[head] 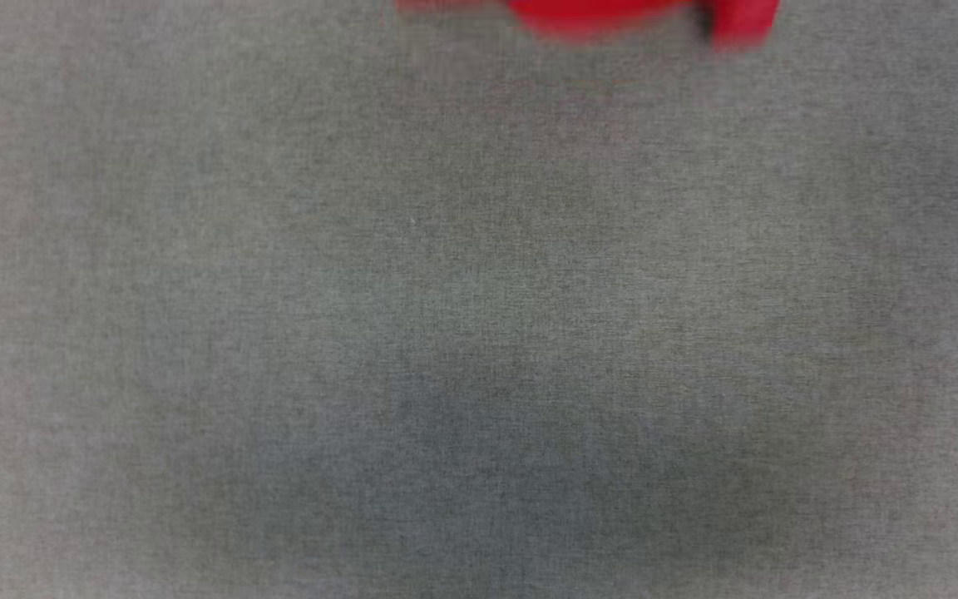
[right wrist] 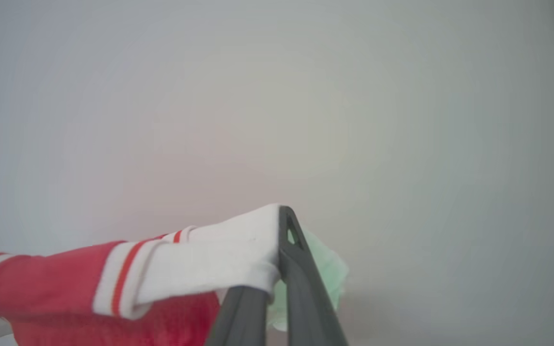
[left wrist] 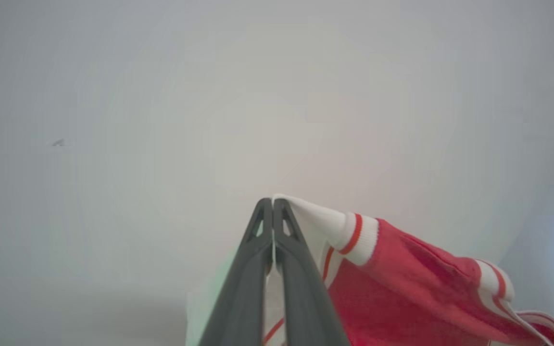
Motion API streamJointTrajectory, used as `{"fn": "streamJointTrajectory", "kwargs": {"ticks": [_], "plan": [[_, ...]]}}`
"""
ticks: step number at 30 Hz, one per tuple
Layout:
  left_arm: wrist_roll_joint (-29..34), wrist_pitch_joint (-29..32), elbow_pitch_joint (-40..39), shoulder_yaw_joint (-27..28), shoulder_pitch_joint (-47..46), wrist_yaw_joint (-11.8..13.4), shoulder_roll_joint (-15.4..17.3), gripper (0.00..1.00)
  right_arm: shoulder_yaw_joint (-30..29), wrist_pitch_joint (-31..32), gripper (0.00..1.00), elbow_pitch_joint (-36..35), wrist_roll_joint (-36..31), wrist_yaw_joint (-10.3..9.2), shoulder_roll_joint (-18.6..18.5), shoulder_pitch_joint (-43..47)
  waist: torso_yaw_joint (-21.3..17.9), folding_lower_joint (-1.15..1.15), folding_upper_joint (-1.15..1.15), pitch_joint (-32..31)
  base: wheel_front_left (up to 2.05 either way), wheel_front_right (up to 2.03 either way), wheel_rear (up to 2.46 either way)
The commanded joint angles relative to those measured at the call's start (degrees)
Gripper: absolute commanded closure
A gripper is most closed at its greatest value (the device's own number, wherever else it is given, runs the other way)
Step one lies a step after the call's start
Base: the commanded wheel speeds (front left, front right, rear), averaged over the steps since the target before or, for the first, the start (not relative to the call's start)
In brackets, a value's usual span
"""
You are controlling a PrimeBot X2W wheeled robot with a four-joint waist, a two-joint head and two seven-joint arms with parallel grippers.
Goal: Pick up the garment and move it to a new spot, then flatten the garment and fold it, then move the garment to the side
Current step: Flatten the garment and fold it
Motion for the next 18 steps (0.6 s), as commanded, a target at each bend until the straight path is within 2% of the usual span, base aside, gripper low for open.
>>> {"fn": "streamJointTrajectory", "kwargs": {"ticks": [1, 7, 11, 14, 15, 18], "plan": [[0.13, -0.57, -0.09, 1.35, -1.48, 0.17, 0.98, 1.0, -0.97, -1.26, 1.0, 0.83, -0.92, -0.09, -0.71, -1.67, -0.23, 0.0, 0.0, -0.81, 0.0, 0.0, 0.0], [-0.24, -0.67, -3.43, 2.22, 2.28, 0.15, 1.31, 1.0, 0.33, -0.4, 1.0, 1.04, -1.47, -0.09, -1.62, -2.05, 0.43, 0.0, 0.0, -2.49, 0.0, 0.0, 0.0], [-3.56, 0.73, -8.74, 2.08, 10.14, 0.14, 1.92, 1.0, 2.93, 2.86, 1.0, -1.64, 0.19, -0.08, -2.46, 3.5, 0.59, 0.0, 0.0, -2.98, 0.0, 0.0, 0.0], [-5.84, 1.04, -14.05, 1.76, 18.47, 0.14, 3.22, 1.0, 4.66, 5.7, 1.0, -5.97, 2.05, -0.08, -4.39, 9.84, 0.82, 0.0, 0.0, -3.45, 0.0, 0.0, 0.0], [-5.84, 1.04, -14.05, 1.76, 18.47, 0.14, 3.22, 1.0, 4.66, 5.7, 1.0, -5.97, 2.05, -0.08, -4.39, 9.84, 0.82, 0.0, 0.0, -3.45, 0.0, 0.0, 0.0], [-8.39, 1.04, -20.55, 1.94, 27.31, 0.12, 4.91, 1.0, 5.97, 8.93, 1.0, -12.05, 4.85, -0.07, -7.05, 17.64, 0.94, 0.0, 0.0, -3.91, 0.0, 0.0, 0.0]]}}
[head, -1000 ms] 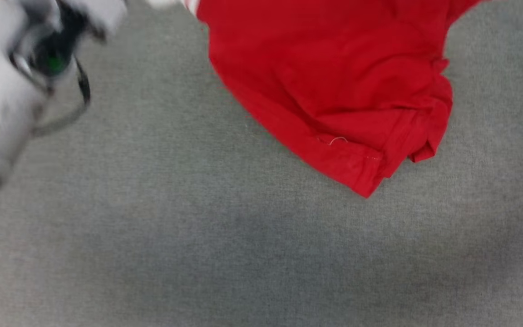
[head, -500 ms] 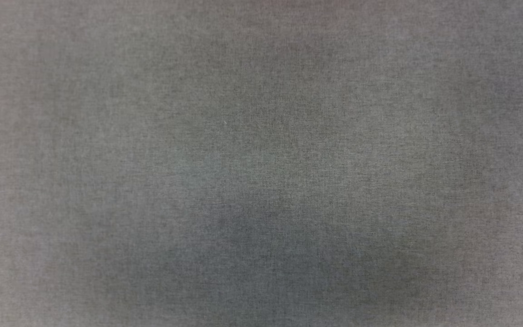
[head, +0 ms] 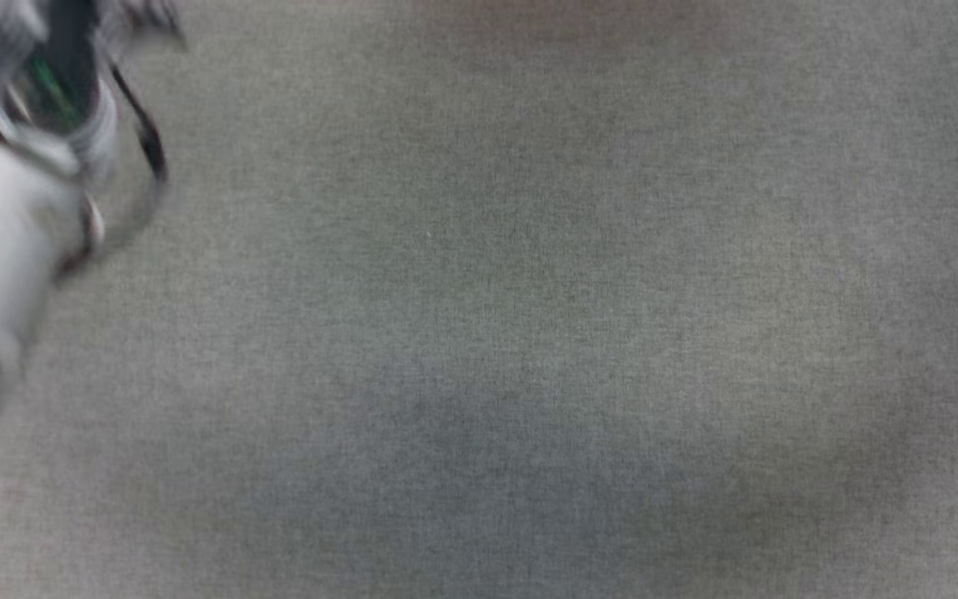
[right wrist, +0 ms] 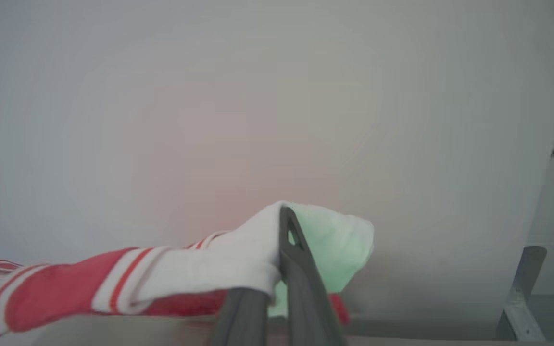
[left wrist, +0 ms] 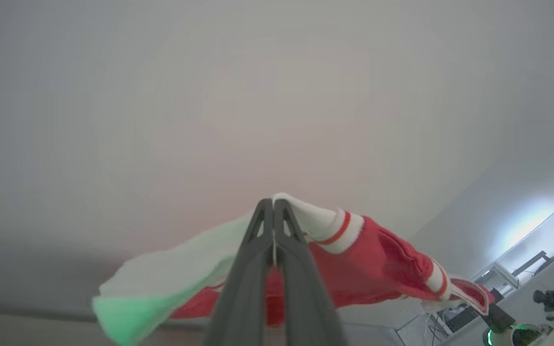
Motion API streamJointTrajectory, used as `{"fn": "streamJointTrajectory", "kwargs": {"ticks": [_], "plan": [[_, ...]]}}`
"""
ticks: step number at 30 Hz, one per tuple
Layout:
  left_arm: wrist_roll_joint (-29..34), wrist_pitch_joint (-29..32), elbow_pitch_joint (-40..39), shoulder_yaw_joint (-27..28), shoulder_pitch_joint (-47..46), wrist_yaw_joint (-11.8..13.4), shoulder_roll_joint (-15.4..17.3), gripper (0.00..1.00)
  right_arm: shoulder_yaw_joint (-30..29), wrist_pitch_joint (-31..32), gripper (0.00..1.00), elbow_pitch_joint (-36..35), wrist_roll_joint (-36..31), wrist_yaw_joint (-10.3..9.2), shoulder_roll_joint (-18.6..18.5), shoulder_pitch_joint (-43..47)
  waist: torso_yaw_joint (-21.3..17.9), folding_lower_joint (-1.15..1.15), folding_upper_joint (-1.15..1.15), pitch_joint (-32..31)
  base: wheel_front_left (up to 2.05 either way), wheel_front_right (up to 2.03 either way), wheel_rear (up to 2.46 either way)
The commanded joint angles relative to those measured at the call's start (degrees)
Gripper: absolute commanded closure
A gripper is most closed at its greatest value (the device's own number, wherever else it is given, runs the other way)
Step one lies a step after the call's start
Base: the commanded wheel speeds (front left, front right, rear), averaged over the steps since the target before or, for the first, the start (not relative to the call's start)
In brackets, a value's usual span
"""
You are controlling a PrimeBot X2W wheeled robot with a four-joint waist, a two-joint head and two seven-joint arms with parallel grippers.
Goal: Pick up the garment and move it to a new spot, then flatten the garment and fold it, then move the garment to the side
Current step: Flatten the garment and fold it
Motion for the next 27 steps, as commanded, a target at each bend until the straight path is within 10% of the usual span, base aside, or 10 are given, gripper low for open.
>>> {"fn": "streamJointTrajectory", "kwargs": {"ticks": [1, 12, 27], "plan": [[0.79, -0.32, -1.14, -0.2, 1.58, 0.11, 0.72, 1.0, 0.17, 0.44, 1.0, -1.04, 0.39, -0.06, -0.83, 1.7, 0.13, 0.0, 0.0, -0.25, 0.0, 0.0, 0.0], [3.35, -2.03, -22.23, 9.54, 34.2, 0.11, 4.95, 1.0, -4.56, 7.83, 1.0, -25.34, 5.91, -0.06, -11.34, 35.56, 0.03, 0.0, 0.0, -2.77, 0.0, 0.0, 0.0], [9.45, -2.02, -39.76, 18.33, 65.71, 0.1, 1.15, 1.0, -21.05, 22.9, 1.0, -46.13, 1.84, -0.05, -7.94, 69.3, 0.37, 0.0, 0.0, -5.84, 0.0, 0.0, 0.0]]}}
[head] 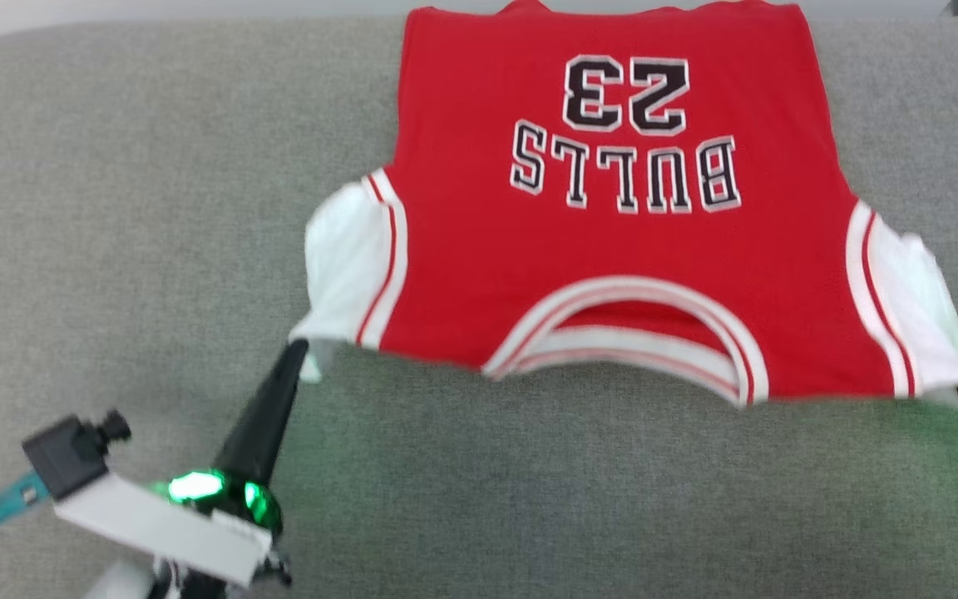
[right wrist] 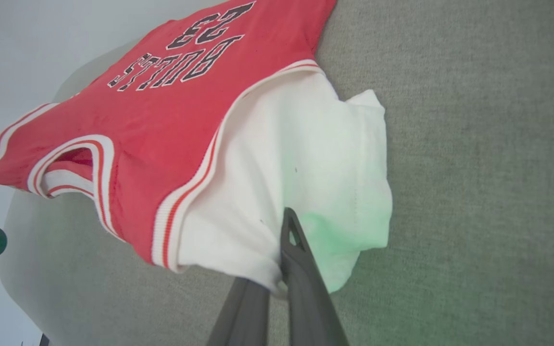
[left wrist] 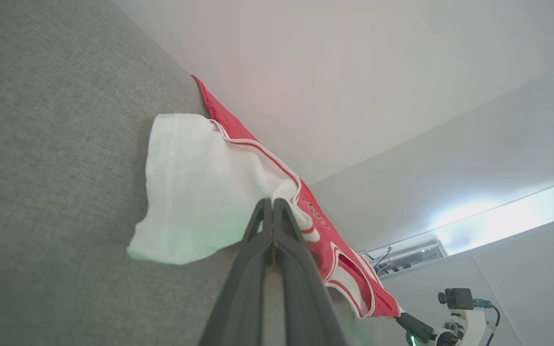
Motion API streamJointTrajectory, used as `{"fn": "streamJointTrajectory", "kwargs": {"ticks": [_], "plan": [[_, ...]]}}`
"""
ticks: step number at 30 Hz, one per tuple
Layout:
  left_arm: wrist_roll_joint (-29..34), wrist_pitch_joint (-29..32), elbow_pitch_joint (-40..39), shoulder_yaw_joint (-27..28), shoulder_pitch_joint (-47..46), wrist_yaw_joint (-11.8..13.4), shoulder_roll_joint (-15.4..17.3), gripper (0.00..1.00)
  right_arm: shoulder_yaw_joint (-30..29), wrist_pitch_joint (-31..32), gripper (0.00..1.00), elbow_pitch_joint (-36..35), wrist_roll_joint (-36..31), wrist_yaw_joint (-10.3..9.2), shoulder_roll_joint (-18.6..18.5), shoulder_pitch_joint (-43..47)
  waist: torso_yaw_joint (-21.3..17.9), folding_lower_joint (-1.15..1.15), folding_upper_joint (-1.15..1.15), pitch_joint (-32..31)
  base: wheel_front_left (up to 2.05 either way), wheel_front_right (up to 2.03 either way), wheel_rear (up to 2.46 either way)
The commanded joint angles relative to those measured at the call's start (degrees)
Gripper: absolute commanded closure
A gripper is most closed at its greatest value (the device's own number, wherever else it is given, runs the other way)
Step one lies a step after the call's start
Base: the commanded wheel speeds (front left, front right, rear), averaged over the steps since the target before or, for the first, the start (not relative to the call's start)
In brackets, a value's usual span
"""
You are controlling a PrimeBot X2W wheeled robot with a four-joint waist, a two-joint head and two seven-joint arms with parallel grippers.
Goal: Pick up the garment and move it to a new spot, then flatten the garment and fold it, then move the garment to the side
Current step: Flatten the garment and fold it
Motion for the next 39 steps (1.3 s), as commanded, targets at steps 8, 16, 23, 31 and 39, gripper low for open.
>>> {"fn": "streamJointTrajectory", "kwargs": {"ticks": [8, 16, 23, 31, 39], "plan": [[1.89, -0.14, -10.45, -0.2, 11.03, 0.06, 4.38, 1.0, -10.78, 11.07, 1.0, -11.95, -2.26, -0.04, 5.08, 14.0, 0.6, 0.0, 0.0, -2.61, 0.0, 0.0, 0.0], [2.97, -0.12, -18.52, -0.47, 18.49, 0.06, 8.82, 1.0, -17.3, 18.59, 1.0, -21.09, -2.69, -0.04, 9.05, 22.19, 0.82, 0.0, 0.0, -2.64, 0.0, 0.0, 0.0], [4.04, 0.21, -18.71, -1.94, 18.88, 0.06, 10.98, 1.0, -21.54, 23.02, 1.0, -25.23, -3.21, -0.04, 11.12, 25.04, 1.22, 0.0, 0.0, -2.09, 0.0, 0.0, 0.0], [5.42, 4.19, -8.92, -8.24, 12.49, 0.06, 8.99, 1.0, -15.09, 26.74, 1.0, -18.53, -7.23, -0.04, 10.37, 20.36, 1.25, 0.0, 0.0, -1.64, 0.0, 0.0, 0.0], [6.66, 7.64, 1.14, -15.02, 6.33, 0.06, 5.67, 1.0, -5.86, 26.0, 1.0, -9.48, -12.12, -0.04, 7.96, 17.15, 1.56, 0.0, 0.0, -1.29, 0.0, 0.0, 0.0]]}}
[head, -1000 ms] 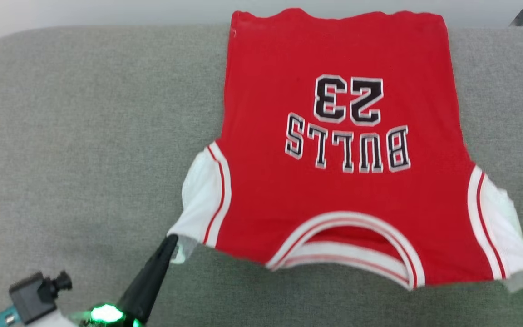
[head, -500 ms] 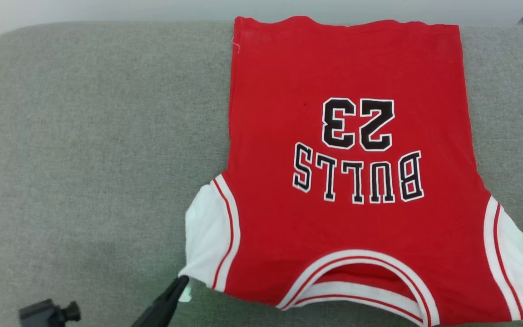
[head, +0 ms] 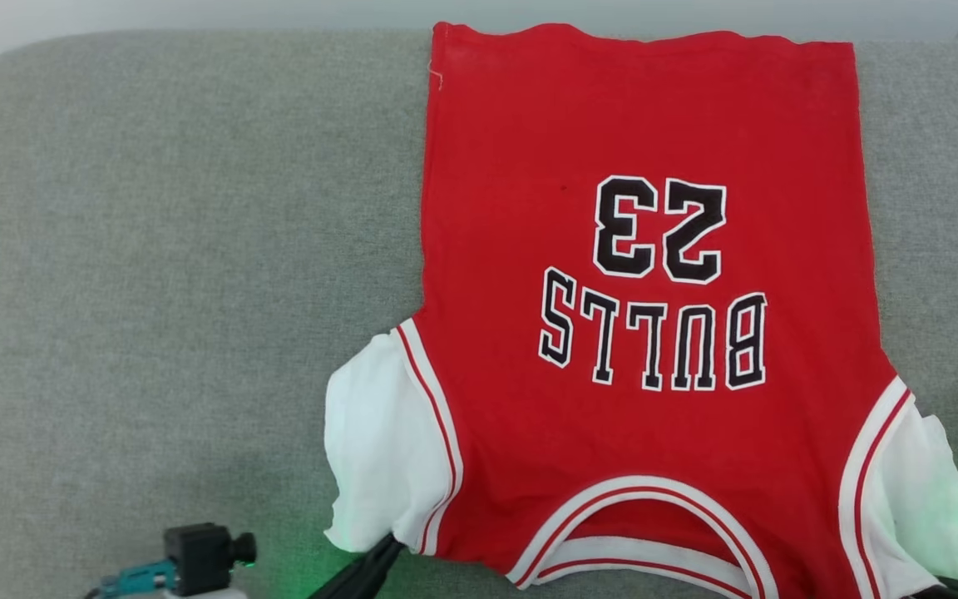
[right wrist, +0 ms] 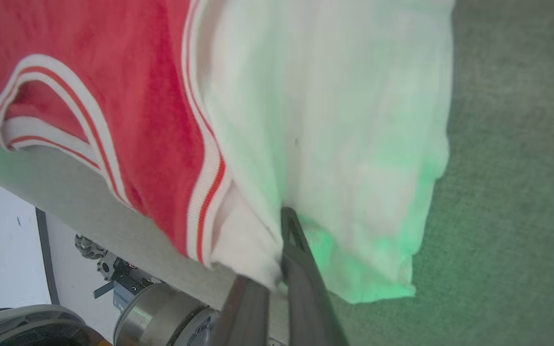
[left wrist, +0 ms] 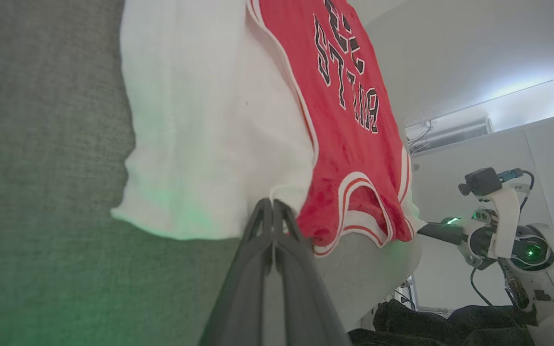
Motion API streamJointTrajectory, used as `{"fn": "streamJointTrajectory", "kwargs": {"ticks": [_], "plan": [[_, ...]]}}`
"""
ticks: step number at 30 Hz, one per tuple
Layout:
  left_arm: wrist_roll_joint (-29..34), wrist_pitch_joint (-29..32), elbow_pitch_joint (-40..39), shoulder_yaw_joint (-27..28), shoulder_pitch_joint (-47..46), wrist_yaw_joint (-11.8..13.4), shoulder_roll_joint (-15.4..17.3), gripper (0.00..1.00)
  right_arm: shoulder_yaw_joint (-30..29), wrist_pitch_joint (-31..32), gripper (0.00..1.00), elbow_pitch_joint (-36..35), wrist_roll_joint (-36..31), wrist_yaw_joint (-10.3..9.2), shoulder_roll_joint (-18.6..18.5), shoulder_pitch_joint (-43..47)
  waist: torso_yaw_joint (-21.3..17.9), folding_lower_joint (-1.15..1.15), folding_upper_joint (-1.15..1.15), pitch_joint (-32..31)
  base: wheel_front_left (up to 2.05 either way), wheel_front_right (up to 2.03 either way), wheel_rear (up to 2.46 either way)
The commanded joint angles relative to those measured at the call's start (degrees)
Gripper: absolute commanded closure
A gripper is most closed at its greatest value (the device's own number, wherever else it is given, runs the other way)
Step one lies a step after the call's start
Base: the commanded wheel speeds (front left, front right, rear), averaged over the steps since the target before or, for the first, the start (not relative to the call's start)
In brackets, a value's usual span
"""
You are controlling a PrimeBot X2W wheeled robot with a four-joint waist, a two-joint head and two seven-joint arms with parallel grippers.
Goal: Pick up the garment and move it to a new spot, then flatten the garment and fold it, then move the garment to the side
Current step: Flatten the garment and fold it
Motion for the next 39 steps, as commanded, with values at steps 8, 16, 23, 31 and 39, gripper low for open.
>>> {"fn": "streamJointTrajectory", "kwargs": {"ticks": [8, 16, 23, 31, 39], "plan": [[-0.59, 0.06, 5.84, -4.19, -3.56, 0.02, -1.84, 1.0, 7.3, -5.46, 1.0, 8.51, -3.1, -0.07, -1.4, -2.32, -0.01, 0.0, 0.0, 0.0, 0.0, 0.0, 0.0], [-1.51, -2.39, 6.32, -5.48, -4.4, 0.02, -1.0, 1.0, 8.77, -11.49, 0.0, 7.3, -1.64, -0.08, -2.19, -4.89, -0.73, 0.0, 0.0, -0.53, 0.0, 0.0, 0.0], [-1.36, -4.81, 4.43, -6.16, -4.03, 0.02, 0.75, 1.0, 1.29, -8.25, 0.0, -5.21, 6.1, -0.04, -6.57, -2.9, -1.78, 0.0, 0.0, -0.98, 0.0, 0.0, 0.0], [-0.12, -5.17, 2.07, -7.86, -7.54, 0.02, 0.63, 1.0, -13.39, 2.8, 0.0, -8.88, 14.51, -0.04, -10.87, -12.43, 0.34, 0.0, 0.0, 1.25, 0.0, 0.0, 0.0], [1.0, -4.8, 1.07, -10.82, -13.47, 0.03, -0.91, 1.0, -5.55, 3.47, 0.0, 8.18, -3.7, -0.04, -10.57, -44.8, 4.84, 0.0, 0.0, 6.26, 0.0, 0.0, 0.0]]}}
